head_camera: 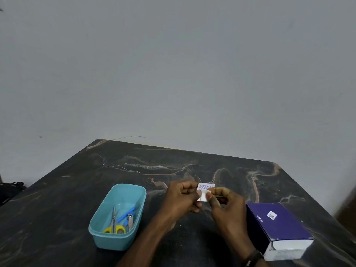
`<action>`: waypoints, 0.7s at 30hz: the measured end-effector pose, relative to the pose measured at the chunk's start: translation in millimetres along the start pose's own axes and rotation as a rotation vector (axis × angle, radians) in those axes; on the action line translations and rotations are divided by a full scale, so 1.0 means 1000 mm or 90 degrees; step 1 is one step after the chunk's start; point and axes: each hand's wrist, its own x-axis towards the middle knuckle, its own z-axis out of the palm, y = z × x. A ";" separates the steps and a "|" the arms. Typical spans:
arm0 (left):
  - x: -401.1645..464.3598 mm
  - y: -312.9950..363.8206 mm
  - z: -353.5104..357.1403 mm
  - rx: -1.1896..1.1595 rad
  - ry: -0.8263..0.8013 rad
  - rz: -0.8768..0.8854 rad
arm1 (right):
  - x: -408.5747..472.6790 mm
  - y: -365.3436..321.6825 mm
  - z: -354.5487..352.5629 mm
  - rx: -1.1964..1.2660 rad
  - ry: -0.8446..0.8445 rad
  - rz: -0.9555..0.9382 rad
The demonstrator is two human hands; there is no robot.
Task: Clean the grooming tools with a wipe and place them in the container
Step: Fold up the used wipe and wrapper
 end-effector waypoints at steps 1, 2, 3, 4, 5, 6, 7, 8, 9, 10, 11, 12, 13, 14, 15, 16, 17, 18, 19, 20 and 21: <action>-0.001 0.000 0.000 -0.002 -0.006 0.002 | -0.001 0.000 0.001 0.000 0.005 0.002; -0.002 0.000 0.000 -0.004 -0.010 0.003 | -0.001 0.000 0.001 -0.002 0.013 0.004; -0.003 0.000 0.000 -0.005 -0.013 0.004 | -0.001 0.000 0.002 -0.005 0.019 0.004; -0.003 0.000 0.000 -0.005 -0.014 0.005 | -0.002 0.000 0.002 -0.007 0.022 0.006; -0.003 0.000 0.000 -0.004 -0.014 0.006 | -0.002 0.000 0.002 -0.007 0.024 0.010; -0.003 0.001 0.000 -0.001 -0.014 0.009 | -0.002 -0.001 0.001 -0.007 0.025 0.014; -0.003 0.001 0.000 0.004 -0.016 0.013 | -0.002 -0.001 0.001 -0.006 0.028 0.020; -0.003 0.000 0.000 0.008 -0.016 0.017 | -0.002 -0.002 0.001 -0.004 0.031 0.026; -0.003 -0.001 -0.001 0.011 -0.014 0.021 | -0.002 -0.003 0.002 -0.001 0.032 0.032; -0.003 -0.002 -0.001 0.016 -0.012 0.023 | -0.002 -0.003 0.002 0.003 0.033 0.041; -0.002 -0.002 -0.001 0.020 -0.007 0.023 | -0.002 -0.004 0.002 0.009 0.028 0.050; -0.001 -0.003 -0.001 0.020 -0.001 0.021 | -0.003 -0.005 0.003 0.018 0.019 0.060; -0.001 -0.004 -0.002 0.016 0.005 0.018 | -0.003 -0.007 0.003 0.032 0.006 0.070; 0.000 -0.004 -0.002 0.007 0.010 0.016 | -0.003 -0.008 0.002 0.050 -0.010 0.081; 0.001 -0.003 -0.003 -0.002 0.014 0.014 | -0.004 -0.008 0.001 0.070 -0.032 0.090; 0.001 -0.003 -0.003 -0.011 0.017 0.010 | -0.004 -0.009 0.000 0.089 -0.056 0.096; 0.001 -0.003 -0.004 -0.020 0.017 0.006 | -0.004 -0.011 -0.001 0.101 -0.078 0.097; 0.001 -0.002 -0.004 -0.027 0.014 0.000 | -0.005 -0.012 -0.003 0.105 -0.096 0.096; 0.001 -0.002 -0.004 -0.035 0.009 -0.007 | -0.005 -0.013 -0.004 0.105 -0.109 0.092; 0.001 -0.002 -0.004 -0.041 0.004 -0.015 | -0.006 -0.014 -0.005 0.106 -0.116 0.088; 0.000 -0.001 -0.004 -0.050 -0.002 -0.023 | -0.005 -0.015 -0.005 0.109 -0.117 0.082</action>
